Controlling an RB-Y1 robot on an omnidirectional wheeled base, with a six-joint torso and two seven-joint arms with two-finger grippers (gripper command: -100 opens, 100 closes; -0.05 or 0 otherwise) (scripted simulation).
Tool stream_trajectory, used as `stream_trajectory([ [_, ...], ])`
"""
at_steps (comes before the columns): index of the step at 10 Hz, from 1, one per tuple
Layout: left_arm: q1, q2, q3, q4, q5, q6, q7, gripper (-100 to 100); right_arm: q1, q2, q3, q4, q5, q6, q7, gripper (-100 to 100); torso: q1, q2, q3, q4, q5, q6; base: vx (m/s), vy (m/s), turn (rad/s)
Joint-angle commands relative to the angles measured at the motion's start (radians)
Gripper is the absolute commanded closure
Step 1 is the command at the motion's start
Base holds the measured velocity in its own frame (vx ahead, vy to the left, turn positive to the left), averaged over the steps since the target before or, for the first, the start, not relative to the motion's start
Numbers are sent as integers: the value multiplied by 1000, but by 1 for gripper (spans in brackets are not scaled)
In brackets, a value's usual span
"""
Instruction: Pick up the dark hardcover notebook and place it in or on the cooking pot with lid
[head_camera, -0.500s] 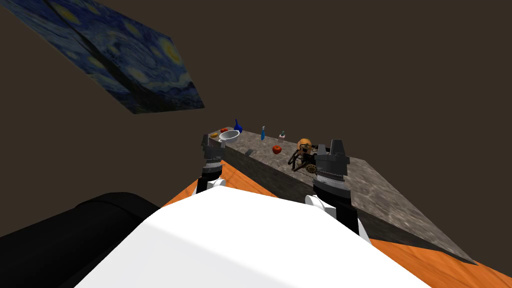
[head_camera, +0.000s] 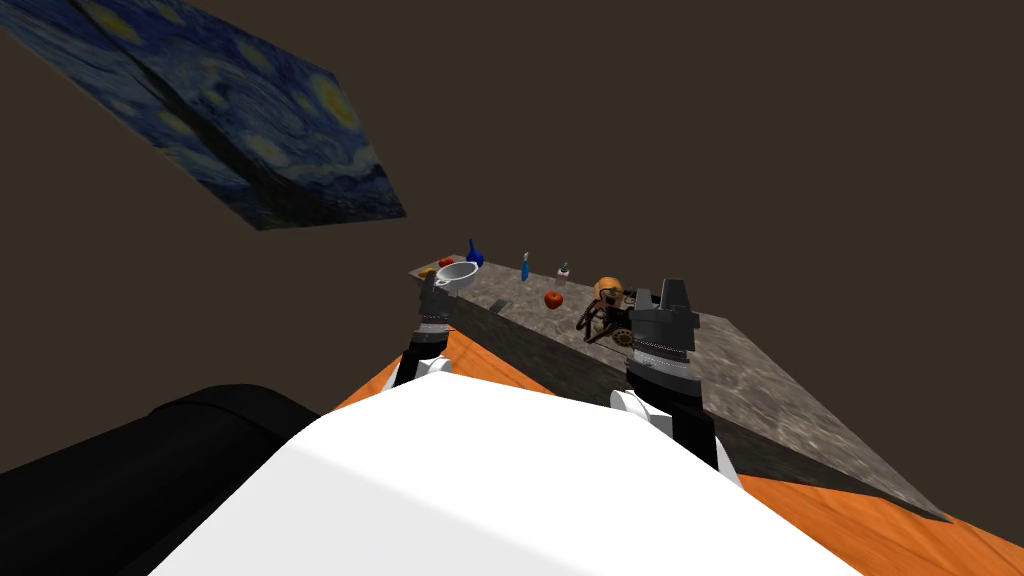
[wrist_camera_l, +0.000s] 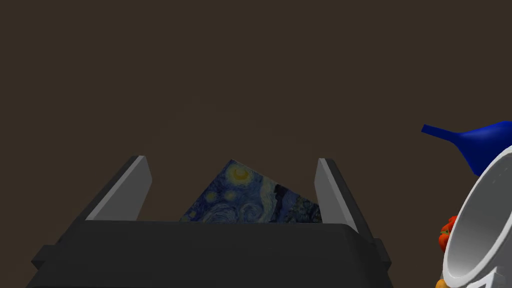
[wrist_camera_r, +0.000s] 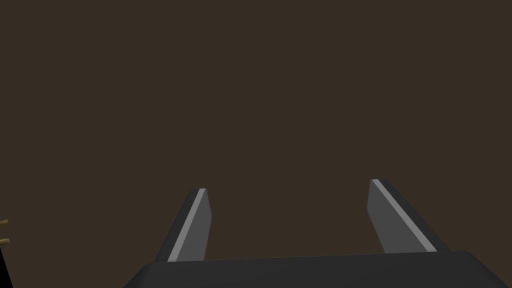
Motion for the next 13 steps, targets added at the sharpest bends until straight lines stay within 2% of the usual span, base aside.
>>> stream_trajectory([
  [1, -7, 17, -13, 1, -7, 49, 3, -100, 0, 0, 0, 0, 0, 0, 0, 0, 0, 0, 0, 0, 0, 0, 31, 36, -50],
  [3, -18, 32, -33, 6, -18, 107, 7, -100, 0, 0, 0, 0, 0, 0, 0, 0, 0, -1, 0, 0, 0, 0, 36, 43, -49],
  [4, -18, 32, -33, 6, -18, 111, 7, -100, 0, 0, 0, 0, 0, 0, 0, 0, 1, -1, 0, 0, 0, 0, 21, 28, -30],
  [6, -29, 44, -55, 11, -29, 171, 11, -100, 0, 0, 0, 0, 0, 0, 0, 0, -1, 0, 0, 0, 0, 0, 25, 28, -51],
  [7, -29, 44, -55, 11, -29, 179, 11, -100, 0, 0, 0, 0, 0, 0, 0, 0, 0, 0, 0, 0, 0, 0, 18, 30, -22],
  [10, -48, 56, -91, 18, -49, 276, 18, -100, 0, 0, 0, 0, 0, 0, 0, 0, 0, 0, 0, 0, 0, 0, 29, 41, -63],
  [11, -48, 56, -91, 18, -49, 291, 18, -100, 0, 0, 0, 0, 0, 0, 0, 0, 1, -1, -1, 0, 0, 0, 30, 40, -21],
  [12, -54, 60, -104, 20, -56, 324, 21, -100, 0, 0, 0, 0, 0, 0, 0, 0, 0, 0, 0, 0, 0, 0, 22, 38, -44],
  [13, -54, 60, -104, 20, -56, 331, 21, -100, 0, 0, 0, 0, 0, 0, 0, 0, 0, 0, 0, 0, 0, 0, 18, 26, -26],
])
